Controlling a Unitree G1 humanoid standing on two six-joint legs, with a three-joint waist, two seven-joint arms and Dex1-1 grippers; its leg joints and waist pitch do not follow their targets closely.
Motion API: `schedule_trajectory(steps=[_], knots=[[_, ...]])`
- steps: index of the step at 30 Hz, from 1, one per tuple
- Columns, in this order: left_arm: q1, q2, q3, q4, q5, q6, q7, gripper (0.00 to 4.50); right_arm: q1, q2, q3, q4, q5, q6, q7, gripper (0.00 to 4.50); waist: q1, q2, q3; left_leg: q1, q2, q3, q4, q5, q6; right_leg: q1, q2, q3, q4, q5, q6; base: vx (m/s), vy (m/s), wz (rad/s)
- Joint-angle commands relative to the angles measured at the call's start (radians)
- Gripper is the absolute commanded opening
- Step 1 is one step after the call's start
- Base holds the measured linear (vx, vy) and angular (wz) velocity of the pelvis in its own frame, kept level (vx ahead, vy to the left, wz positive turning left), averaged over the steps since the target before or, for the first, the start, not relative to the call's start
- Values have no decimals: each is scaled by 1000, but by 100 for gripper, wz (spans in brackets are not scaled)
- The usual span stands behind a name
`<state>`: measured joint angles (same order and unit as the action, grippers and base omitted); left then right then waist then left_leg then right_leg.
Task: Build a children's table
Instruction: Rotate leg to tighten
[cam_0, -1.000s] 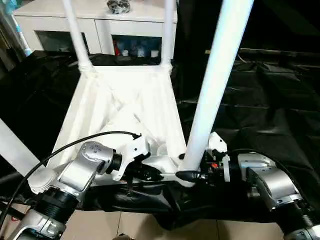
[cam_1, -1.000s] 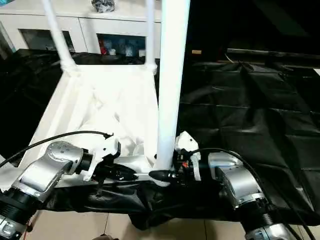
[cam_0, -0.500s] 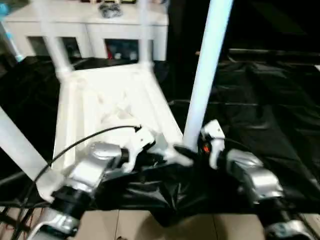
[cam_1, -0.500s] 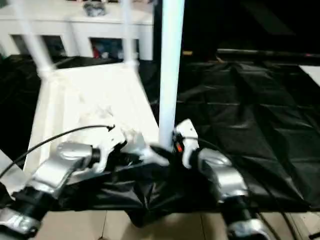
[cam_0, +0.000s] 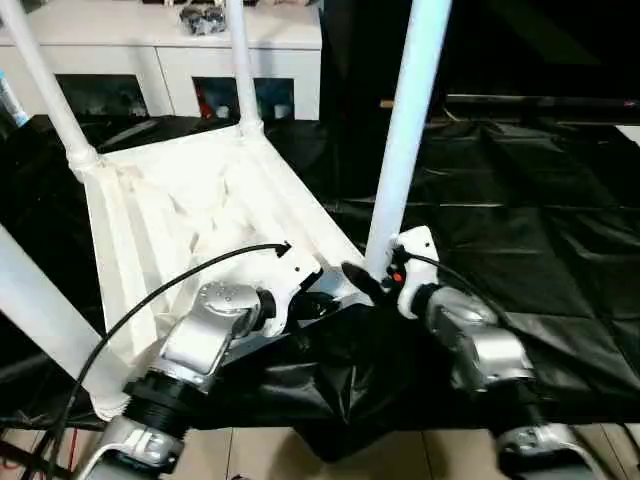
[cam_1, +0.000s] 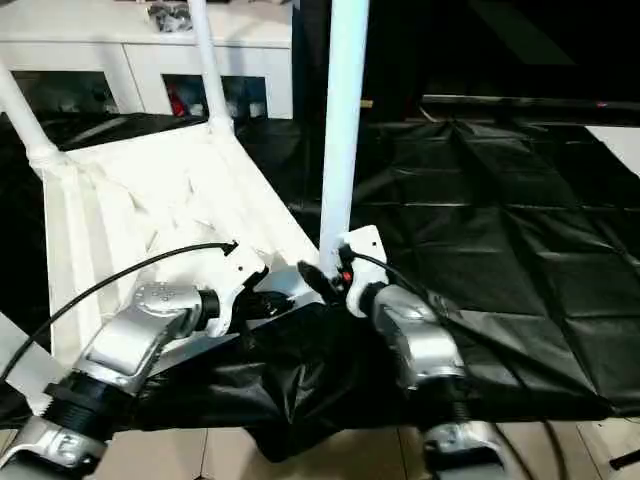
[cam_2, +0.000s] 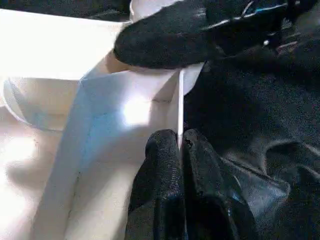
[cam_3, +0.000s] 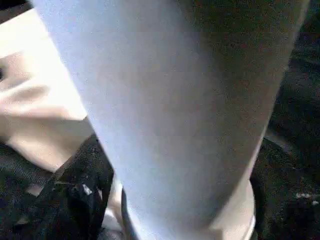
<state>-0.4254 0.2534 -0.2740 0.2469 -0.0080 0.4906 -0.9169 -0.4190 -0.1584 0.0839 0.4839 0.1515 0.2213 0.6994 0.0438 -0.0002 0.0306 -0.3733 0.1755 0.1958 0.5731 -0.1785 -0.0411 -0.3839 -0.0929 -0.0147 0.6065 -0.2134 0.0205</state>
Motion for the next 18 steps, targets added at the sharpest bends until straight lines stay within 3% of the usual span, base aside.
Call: schedule_trajectory(steps=[1,2,3,6,7,8,11,12,13,15,17,18], knots=[[2,-12,-40,-30,-61,-62,-87,0,32,-11,103,-35,20,16,160,361,6,-3,-41,11,48,-22,-73,-269,24,19,-40,25,-86,-199,-182,0,0,0],[7,6,-48,-38,-77,-75,-136,0,45,-51,122,-69,25,14,228,361,13,-5,-41,12,48,-21,-71,-247,34,22,-38,25,-82,-163,-189,0,0,0],[11,19,-56,-47,-85,-78,-168,0,50,-66,129,-82,25,13,248,361,14,0,-43,11,48,-21,-70,-233,37,23,-38,25,-77,-138,-195,0,0,0],[15,44,-68,-62,-102,-74,-223,0,61,-104,147,-113,32,22,308,361,13,5,-46,12,47,-18,-65,-184,51,27,-36,23,-66,-31,-235,0,0,0],[15,50,-71,-64,-108,-71,-240,0,67,-121,154,-126,36,29,335,361,14,0,-47,13,47,-17,-63,-179,57,28,-35,22,-66,-18,-240,0,0,0],[12,59,-76,-61,-110,-71,-258,0,76,-146,162,-147,46,41,374,361,15,2,-46,13,47,-17,-62,-169,70,31,-33,21,-63,-1,-250,0,0,0],[3,72,-80,-41,-102,-84,-281,0,94,-188,177,-190,62,67,446,361,19,1,-44,14,51,-16,-63,-176,79,30,-37,20,-66,-20,-263,0,0,0],[-2,78,-81,-30,-97,-93,-293,0,101,-204,183,-206,65,78,472,361,20,-7,-45,15,51,-15,-62,-178,79,31,-37,20,-67,-30,-262,0,0,0],[-2,78,-81,-30,-97,-93,-293,0,101,-204,183,-206,65,78,472,361,22,-3,-43,14,52,-16,-64,-188,76,30,-39,21,-68,-59,-259,0,0,0],[-5,90,-83,-19,-89,-105,-309,0,110,-216,190,-213,63,81,496,326,22,-7,-41,14,53,-16,-67,-210,67,27,-40,22,-73,-105,-249,0,0,0],[1,102,-83,-22,-88,-107,-319,0,114,-213,200,-207,58,75,492,323,19,4,-39,16,53,-19,-72,-247,39,25,-42,22,-77,-174,-235,0,0,0],[1,103,-82,-23,-89,-106,-320,0,113,-213,200,-208,58,75,491,315,18,2,-39,18,53,-19,-73,-255,34,24,-41,22,-79,-179,-232,0,0,0]])
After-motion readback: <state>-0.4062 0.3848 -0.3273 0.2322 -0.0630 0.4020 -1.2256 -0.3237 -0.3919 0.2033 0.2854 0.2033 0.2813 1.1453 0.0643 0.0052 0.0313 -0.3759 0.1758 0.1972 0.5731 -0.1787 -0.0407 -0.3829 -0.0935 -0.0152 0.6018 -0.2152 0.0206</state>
